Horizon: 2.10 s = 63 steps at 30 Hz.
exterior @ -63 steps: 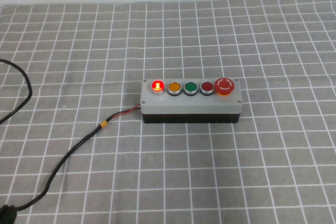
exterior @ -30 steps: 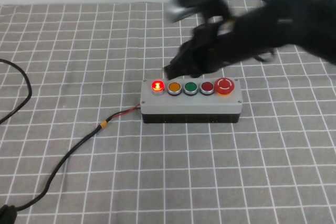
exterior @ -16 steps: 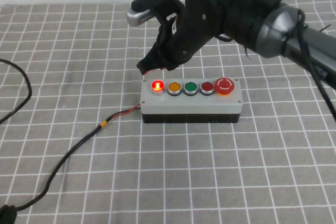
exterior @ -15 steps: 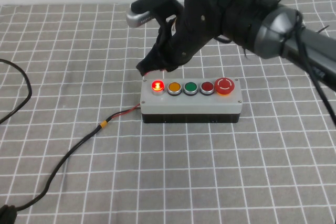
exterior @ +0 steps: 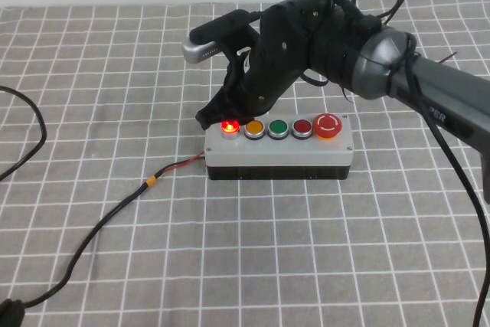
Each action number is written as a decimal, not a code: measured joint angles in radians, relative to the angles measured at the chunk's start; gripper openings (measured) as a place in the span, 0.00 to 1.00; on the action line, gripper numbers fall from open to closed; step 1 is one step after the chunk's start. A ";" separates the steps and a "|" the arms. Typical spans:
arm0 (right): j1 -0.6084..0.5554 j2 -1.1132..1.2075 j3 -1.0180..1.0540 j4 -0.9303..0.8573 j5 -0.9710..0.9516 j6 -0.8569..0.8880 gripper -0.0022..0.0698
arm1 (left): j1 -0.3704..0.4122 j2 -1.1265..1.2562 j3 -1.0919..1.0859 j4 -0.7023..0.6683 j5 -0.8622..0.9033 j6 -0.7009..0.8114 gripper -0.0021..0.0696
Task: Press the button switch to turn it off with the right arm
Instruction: 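Press the lit red button on the button box to turn it off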
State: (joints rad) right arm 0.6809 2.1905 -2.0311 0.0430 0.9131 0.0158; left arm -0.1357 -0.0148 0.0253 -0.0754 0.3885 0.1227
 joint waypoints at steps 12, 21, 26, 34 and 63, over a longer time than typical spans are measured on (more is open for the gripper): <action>0.000 0.038 -0.028 -0.002 0.026 0.001 0.01 | 0.000 0.000 0.000 0.000 0.000 0.000 0.02; 0.000 -0.039 -0.006 -0.023 0.044 0.004 0.01 | 0.000 0.000 0.000 0.000 0.000 0.000 0.02; 0.000 -0.209 -0.002 -0.092 0.068 0.004 0.01 | 0.000 0.000 0.000 0.000 0.000 0.000 0.02; 0.000 -0.520 0.052 -0.257 0.128 0.004 0.01 | 0.000 0.000 0.000 0.000 0.000 0.000 0.02; 0.000 -1.932 1.374 -0.127 -0.041 0.155 0.01 | 0.000 0.000 0.000 0.000 0.000 0.000 0.02</action>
State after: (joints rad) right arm 0.6809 0.2584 -0.6567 -0.0841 0.8724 0.1707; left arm -0.1357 -0.0148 0.0253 -0.0754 0.3885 0.1227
